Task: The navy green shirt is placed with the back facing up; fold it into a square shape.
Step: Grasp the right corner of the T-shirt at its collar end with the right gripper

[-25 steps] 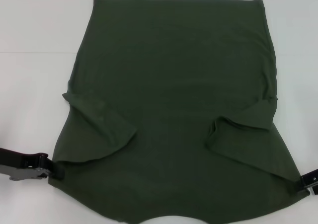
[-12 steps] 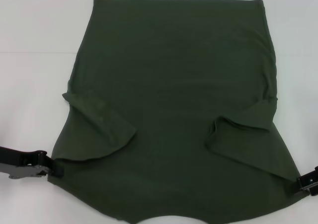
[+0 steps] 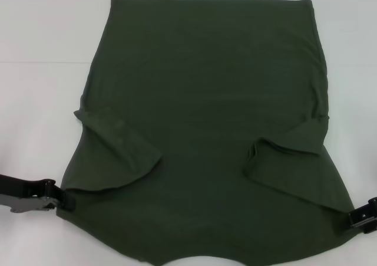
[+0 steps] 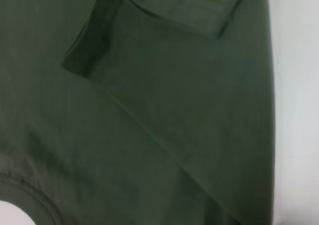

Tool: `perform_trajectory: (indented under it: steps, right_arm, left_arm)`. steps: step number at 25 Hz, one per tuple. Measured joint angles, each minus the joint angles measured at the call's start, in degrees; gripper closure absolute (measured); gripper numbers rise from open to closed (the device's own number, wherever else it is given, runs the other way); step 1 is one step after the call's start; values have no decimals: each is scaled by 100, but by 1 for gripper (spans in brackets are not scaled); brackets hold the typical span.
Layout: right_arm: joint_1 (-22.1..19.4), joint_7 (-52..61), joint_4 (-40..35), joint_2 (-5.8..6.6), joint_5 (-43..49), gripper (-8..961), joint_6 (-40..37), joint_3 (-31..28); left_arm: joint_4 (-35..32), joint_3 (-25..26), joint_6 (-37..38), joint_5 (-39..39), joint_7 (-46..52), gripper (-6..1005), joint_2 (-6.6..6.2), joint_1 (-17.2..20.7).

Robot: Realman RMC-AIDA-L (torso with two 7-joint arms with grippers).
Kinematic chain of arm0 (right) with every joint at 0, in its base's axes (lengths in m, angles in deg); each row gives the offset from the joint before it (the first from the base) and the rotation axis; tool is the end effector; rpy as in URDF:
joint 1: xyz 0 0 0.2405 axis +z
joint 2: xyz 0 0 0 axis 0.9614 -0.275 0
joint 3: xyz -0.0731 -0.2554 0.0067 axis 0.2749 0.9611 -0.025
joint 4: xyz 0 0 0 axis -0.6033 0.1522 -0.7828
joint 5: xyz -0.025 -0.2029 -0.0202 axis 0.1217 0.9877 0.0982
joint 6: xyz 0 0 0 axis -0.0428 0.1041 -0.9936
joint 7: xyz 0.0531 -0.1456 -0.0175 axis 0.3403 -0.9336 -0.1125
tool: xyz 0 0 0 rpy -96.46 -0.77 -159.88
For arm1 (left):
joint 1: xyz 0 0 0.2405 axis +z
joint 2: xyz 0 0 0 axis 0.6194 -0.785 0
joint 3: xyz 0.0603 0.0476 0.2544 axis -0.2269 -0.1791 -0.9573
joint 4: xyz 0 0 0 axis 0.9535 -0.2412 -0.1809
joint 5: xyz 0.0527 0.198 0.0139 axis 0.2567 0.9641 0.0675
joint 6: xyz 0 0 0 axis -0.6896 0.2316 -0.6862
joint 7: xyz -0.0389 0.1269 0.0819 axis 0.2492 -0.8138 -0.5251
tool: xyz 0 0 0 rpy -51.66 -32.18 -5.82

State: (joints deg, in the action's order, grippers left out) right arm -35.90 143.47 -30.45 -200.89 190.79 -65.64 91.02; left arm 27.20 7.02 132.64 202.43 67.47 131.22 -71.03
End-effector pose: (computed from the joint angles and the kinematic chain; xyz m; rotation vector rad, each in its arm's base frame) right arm 0.3230 0.3377 0.0287 -2.2354 1.9002 -0.2642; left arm -0.3320 0.3274 0.0334 -2.1195 -1.9952 -0.0973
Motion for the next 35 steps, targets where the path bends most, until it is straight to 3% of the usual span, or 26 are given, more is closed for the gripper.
perform_trajectory:
  steps: [13, 23, 35]
  right_arm:
    - [219, -15, 9, -231, -32, 254, 38, 67]
    - [252, -119, 4, -285, -7, 312, 134, 262]
    - [285, -105, -12, -255, -20, 781, 195, 262]
  left_arm:
    - [0, 0, -1, 0, 0, 969, 1, -31]
    - [-1, 0, -1, -57, -16, 968, 8, -36]
    - [-1, -1, -1, -63, -18, 967, 1, -76]
